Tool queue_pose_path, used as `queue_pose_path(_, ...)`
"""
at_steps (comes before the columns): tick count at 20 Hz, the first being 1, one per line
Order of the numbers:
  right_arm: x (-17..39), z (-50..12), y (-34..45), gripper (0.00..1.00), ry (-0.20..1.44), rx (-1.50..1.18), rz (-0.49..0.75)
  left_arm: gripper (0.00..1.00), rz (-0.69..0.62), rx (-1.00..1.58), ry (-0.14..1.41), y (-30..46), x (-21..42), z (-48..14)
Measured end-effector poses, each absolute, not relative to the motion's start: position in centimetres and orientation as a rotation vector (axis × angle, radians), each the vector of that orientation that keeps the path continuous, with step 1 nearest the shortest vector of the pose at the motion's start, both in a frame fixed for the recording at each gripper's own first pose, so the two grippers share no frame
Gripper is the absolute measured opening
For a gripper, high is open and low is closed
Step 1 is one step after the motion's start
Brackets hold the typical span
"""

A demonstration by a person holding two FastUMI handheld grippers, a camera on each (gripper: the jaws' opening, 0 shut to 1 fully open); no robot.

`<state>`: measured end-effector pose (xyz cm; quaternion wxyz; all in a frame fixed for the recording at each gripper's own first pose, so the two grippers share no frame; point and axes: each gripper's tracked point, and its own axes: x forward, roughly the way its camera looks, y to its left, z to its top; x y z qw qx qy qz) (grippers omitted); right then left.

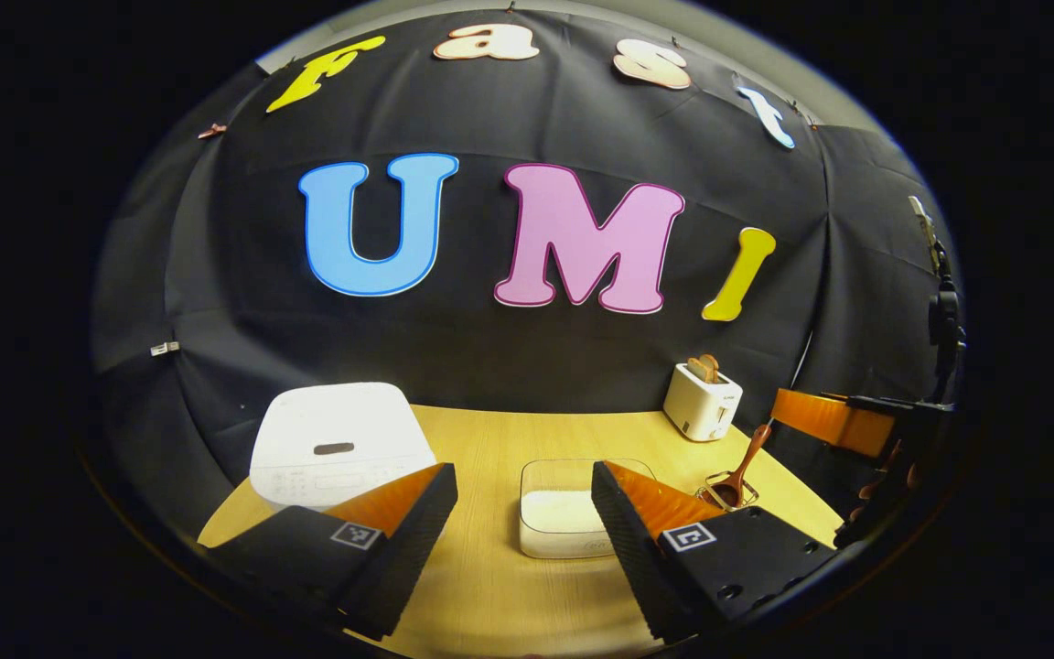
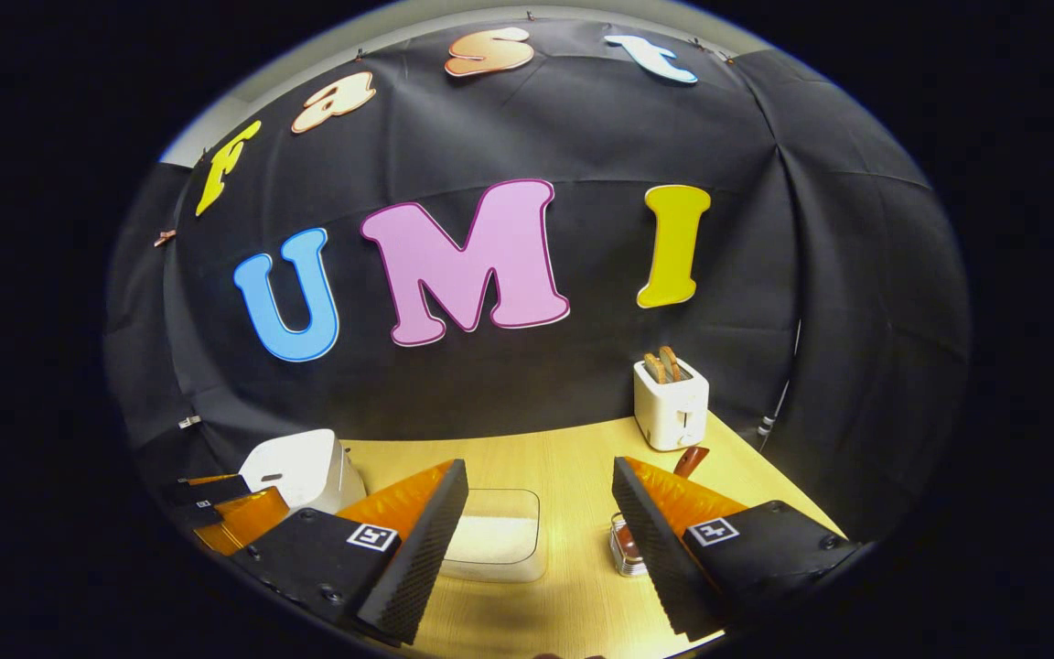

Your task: Close the left gripper, press the button to open the rice cooker; take a wooden spoon from the chopstick holder with the right hand, scoop a spoonful of rice and pour it into the rice cooker, then put the wooden spoon back into the chopstick holder.

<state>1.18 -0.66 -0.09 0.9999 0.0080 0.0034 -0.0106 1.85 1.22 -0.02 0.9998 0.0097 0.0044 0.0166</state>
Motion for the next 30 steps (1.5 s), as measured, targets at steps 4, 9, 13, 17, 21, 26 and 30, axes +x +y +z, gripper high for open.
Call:
queue_pose_path(4, 1.2, -0.3, -1.1, 0.99, 0.017, 0.028, -0.04, 0.96, 0.024, 0.022, 0.031, 1.1, 1.8, -0.7)
queue_pose_path(9, 1.2, -0.7, -1.9, 0.99, 0.031, 0.048, -0.067, 0.95, 0.019, 0.047, 0.027, 1.1, 1.9, -0.6)
queue_pose_path(13, 0.9, -0.9, -2.6, 0.99, 0.042, 0.059, -0.086, 0.95, 0.018, 0.043, 0.027, 1.4, 1.9, -0.4)
queue_pose_path(17, 0.7, -1.2, -3.4, 0.99, 0.057, 0.07, -0.103, 0.95, 0.011, 0.065, 0.005, 1.8, 1.8, 0.4)
queue_pose_path(21, 0.6, -1.3, -3.8, 0.98, 0.061, 0.074, -0.113, 0.82, 0.024, 0.129, -0.053, 3.5, 2.5, 3.4)
queue_pose_path(26, 0.5, -1.0, -2.9, 0.98, 0.041, 0.064, -0.098, 0.37, 0.092, 0.136, -0.081, 7.7, 3.4, 6.4)
queue_pose_path(30, 0.2, -1.1, -3.1, 0.98, 0.041, 0.055, -0.116, 0.09, 0.183, 0.025, -0.081, 13.1, 4.4, 7.7)
